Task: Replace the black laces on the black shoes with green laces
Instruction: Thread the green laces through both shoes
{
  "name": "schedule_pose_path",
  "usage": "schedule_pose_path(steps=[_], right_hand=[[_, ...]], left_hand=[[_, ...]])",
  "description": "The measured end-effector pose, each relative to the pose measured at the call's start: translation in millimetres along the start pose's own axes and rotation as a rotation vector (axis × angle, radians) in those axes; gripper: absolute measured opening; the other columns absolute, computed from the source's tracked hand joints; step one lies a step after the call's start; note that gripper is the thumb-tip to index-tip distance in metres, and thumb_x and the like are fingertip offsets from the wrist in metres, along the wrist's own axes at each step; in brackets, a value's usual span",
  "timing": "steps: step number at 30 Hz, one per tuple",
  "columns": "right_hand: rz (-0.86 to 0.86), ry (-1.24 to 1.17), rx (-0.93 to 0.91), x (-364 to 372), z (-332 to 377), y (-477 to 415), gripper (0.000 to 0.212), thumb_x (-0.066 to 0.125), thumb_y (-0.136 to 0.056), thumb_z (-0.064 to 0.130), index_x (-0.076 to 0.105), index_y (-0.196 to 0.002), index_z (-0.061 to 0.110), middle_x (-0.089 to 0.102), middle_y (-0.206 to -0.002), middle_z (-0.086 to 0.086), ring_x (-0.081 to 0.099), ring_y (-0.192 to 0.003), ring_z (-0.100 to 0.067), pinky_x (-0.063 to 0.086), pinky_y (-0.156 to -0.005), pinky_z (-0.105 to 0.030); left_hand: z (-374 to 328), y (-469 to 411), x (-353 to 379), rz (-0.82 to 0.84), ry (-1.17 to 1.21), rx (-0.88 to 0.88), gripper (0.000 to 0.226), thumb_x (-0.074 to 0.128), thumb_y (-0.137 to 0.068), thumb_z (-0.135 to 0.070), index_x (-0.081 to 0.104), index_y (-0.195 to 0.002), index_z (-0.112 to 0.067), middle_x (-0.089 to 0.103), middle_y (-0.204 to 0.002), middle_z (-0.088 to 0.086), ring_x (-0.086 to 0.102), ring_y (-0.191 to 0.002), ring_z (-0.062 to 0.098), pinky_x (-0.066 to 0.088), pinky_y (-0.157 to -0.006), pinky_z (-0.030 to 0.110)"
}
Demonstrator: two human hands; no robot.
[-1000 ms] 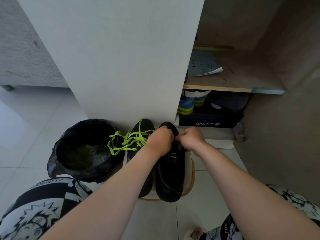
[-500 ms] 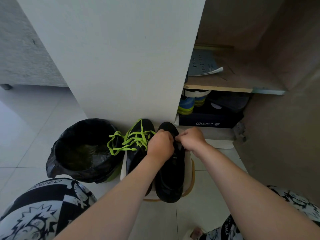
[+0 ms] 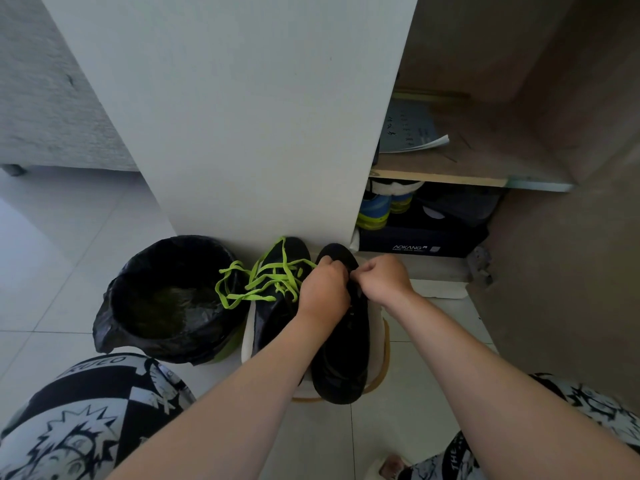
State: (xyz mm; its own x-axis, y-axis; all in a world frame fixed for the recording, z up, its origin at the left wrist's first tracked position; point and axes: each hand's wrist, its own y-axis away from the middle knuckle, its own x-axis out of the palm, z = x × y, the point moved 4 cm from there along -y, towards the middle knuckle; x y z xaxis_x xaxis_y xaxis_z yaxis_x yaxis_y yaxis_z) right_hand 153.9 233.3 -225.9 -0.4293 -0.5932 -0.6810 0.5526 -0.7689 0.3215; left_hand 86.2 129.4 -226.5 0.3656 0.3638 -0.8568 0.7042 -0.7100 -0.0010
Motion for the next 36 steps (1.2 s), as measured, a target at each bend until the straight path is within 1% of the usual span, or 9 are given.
schedule_pose_path(steps=[4,7,14,16,19,22,24,29,36], right_hand=[[-0.006,-0.017,-0.001,0.4,1.0,1.7,0.019,0.070,-0.087,0.019,0.077,-0.071,0.012,0.075,-0.079,-0.010,0.070,-0.079,-0.026,0.059,-0.076,-0.038],[0.008,-0.043,0.014,1.1,-1.5,0.3,0.016,0.071,-0.088,0.020,0.078,-0.075,0.013,0.075,-0.082,-0.006,0.070,-0.082,-0.023,0.059,-0.079,-0.038],[0.038,-0.081,0.114,3.2,-4.8,-1.2,0.015,0.074,-0.082,0.020,0.079,-0.086,0.006,0.075,-0.079,-0.011,0.072,-0.077,-0.028,0.061,-0.077,-0.041],[0.061,-0.052,0.147,4.5,-3.7,-1.7,0.022,0.074,-0.080,0.021,0.077,-0.091,0.003,0.073,-0.077,-0.010,0.069,-0.072,-0.026,0.060,-0.067,-0.034],[0.086,0.034,0.140,4.6,0.8,1.2,0.023,0.070,-0.080,0.017,0.074,-0.096,0.000,0.073,-0.086,-0.010,0.065,-0.073,-0.022,0.045,-0.055,-0.021],[0.058,-0.122,0.163,4.2,-3.8,0.8,0.025,0.068,-0.078,0.006,0.073,-0.100,-0.006,0.073,-0.099,-0.020,0.071,-0.085,-0.029,0.045,-0.061,-0.027],[0.057,-0.248,0.187,3.1,-7.1,1.0,0.018,0.066,-0.078,0.004,0.073,-0.090,-0.008,0.071,-0.087,-0.024,0.066,-0.068,-0.026,0.046,-0.057,-0.028],[0.175,-0.483,0.313,3.4,-20.2,-0.5,0.010,0.063,-0.097,0.010,0.067,-0.097,0.000,0.064,-0.079,-0.010,0.057,-0.058,-0.018,0.056,-0.049,-0.028],[0.174,-0.427,0.371,8.8,-24.0,-4.6,0.006,0.069,-0.093,0.017,0.070,-0.095,0.011,0.061,-0.074,-0.004,0.045,-0.050,-0.013,0.036,-0.046,-0.023]], left_hand=[[0.6,4.6,1.9,-0.061,0.116,-0.216,0.018,0.052,-0.094,-0.017,0.069,-0.090,-0.010,0.061,-0.102,0.008,0.062,-0.082,0.028,0.038,-0.057,0.030],[4.4,1.8,6.7,-0.054,0.198,-0.274,0.018,0.056,-0.094,-0.019,0.073,-0.089,-0.015,0.066,-0.098,0.007,0.064,-0.080,0.025,0.040,-0.056,0.029],[4.3,1.6,7.7,-0.028,0.073,-0.218,0.019,0.056,-0.094,-0.018,0.075,-0.093,-0.017,0.064,-0.103,0.007,0.064,-0.087,0.027,0.039,-0.059,0.030],[3.9,1.5,7.2,-0.044,0.074,-0.244,0.019,0.056,-0.095,-0.017,0.074,-0.098,-0.020,0.061,-0.107,0.004,0.064,-0.092,0.027,0.038,-0.060,0.030],[2.4,2.2,7.5,-0.052,0.072,-0.236,0.023,0.055,-0.093,-0.011,0.075,-0.099,-0.021,0.057,-0.109,0.003,0.062,-0.091,0.024,0.031,-0.055,0.028],[3.3,1.0,7.9,-0.058,0.108,-0.209,0.021,0.057,-0.092,-0.010,0.076,-0.094,-0.018,0.058,-0.107,0.004,0.060,-0.086,0.023,0.029,-0.055,0.027],[4.6,1.3,7.4,-0.063,0.130,-0.211,0.019,0.056,-0.092,-0.010,0.074,-0.094,-0.017,0.057,-0.107,0.004,0.060,-0.084,0.023,0.028,-0.056,0.027],[3.9,2.1,8.5,-0.082,0.197,-0.201,0.016,0.058,-0.094,-0.017,0.073,-0.097,-0.018,0.059,-0.106,0.003,0.060,-0.087,0.022,0.031,-0.061,0.027],[9.9,-3.5,8.1,-0.078,0.218,-0.187,0.020,0.065,-0.088,-0.020,0.064,-0.107,-0.022,0.069,-0.096,-0.003,0.064,-0.091,0.021,0.043,-0.064,0.029]])
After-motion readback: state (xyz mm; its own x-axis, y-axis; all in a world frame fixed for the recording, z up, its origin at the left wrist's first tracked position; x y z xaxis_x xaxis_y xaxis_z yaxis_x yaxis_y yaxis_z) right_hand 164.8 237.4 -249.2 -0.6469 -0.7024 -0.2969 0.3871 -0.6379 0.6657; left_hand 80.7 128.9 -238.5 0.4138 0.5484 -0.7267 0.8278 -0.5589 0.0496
